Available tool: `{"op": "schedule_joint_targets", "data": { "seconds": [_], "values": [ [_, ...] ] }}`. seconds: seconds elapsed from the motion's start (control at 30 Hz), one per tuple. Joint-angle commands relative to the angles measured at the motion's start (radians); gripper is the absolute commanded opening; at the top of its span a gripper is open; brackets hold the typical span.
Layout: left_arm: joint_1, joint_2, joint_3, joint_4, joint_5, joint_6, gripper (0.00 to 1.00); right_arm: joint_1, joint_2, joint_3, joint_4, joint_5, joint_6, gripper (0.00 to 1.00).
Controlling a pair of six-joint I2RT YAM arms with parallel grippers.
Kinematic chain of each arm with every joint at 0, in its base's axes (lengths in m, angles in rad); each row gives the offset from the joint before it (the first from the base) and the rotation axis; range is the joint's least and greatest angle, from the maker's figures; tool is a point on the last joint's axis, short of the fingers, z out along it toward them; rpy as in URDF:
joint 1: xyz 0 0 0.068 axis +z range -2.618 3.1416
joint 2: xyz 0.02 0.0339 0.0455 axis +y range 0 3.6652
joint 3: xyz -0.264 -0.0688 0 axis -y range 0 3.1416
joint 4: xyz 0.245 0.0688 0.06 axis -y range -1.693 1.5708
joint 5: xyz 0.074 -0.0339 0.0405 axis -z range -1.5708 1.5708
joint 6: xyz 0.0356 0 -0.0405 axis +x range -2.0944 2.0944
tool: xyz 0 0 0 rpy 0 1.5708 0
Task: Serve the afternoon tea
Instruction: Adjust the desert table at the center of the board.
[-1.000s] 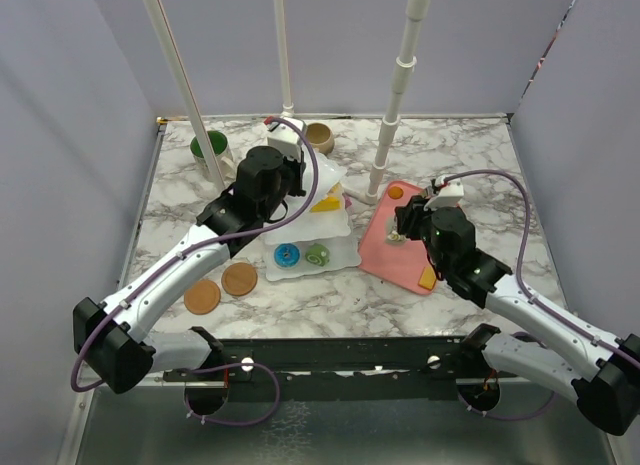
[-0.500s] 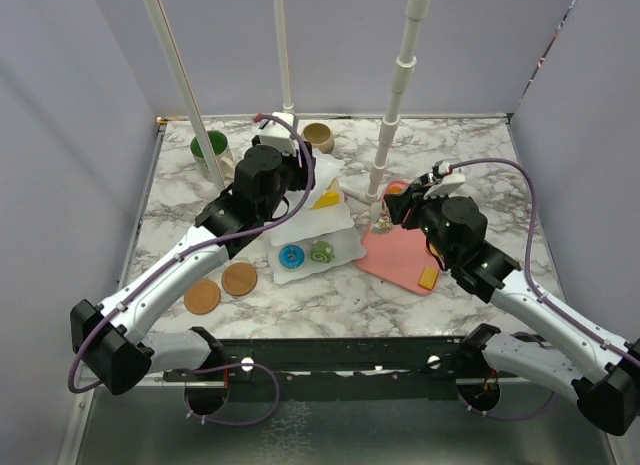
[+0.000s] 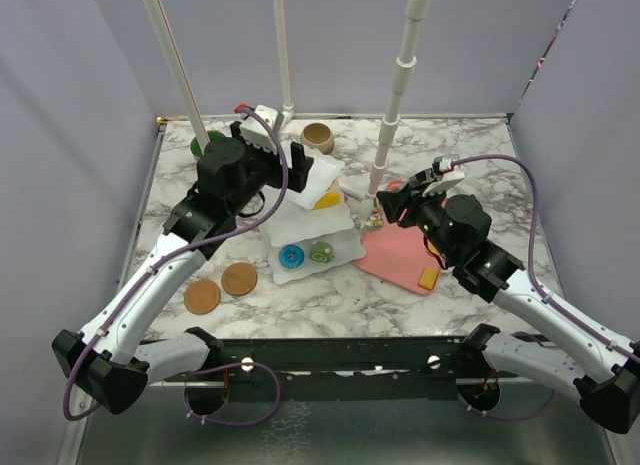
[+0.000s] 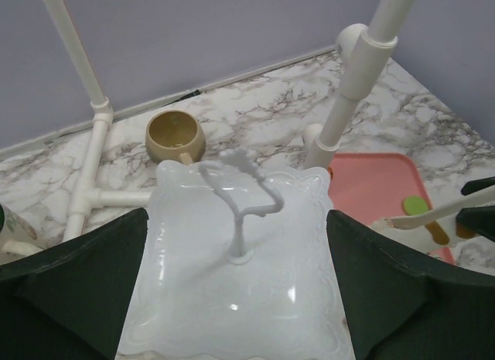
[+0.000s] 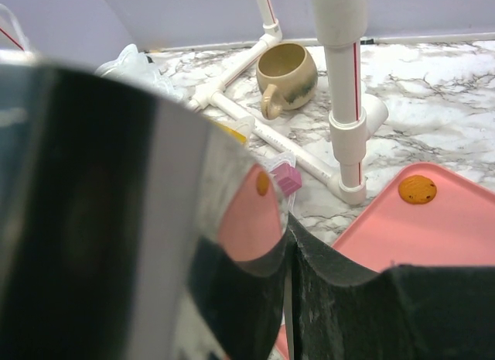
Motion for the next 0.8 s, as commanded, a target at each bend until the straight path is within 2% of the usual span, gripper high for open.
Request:
{"op": "schedule_joint_targets", "data": {
  "seconds": [0.0, 0.17, 0.3, 0.4, 0.6, 0.77],
  "values": [
    [0.186, 0.043, 0.053, -0.097, 0.424, 0.051, 0.98, 0.007, -0.034, 0.013, -0.010, -0.024, 0.016, 0.12],
    [0.299, 0.113, 0.107, -0.154, 0.841, 0.162, 0.98, 0.007, -0.060, 0.003, -0.023, -0.019, 0.020, 0.12],
    [0.325, 0.175, 0.174, -0.227, 1.034, 0.230, 0.97, 0.007, -0.076, -0.003, -0.032, -0.014, 0.022, 0.12],
    [0.324, 0.213, 0.209, -0.246, 1.090, 0.248, 0.97, 0.008, -0.085, -0.006, -0.037, -0.012, 0.022, 0.12],
    [0.325, 0.280, 0.259, -0.261, 1.088, 0.285, 0.93, 0.007, -0.102, -0.013, -0.038, -0.004, 0.022, 0.12],
    [0.325, 0.305, 0.267, -0.302, 1.069, 0.366, 0.84, 0.007, -0.107, -0.010, -0.037, 0.001, 0.016, 0.12]
  ]
}}
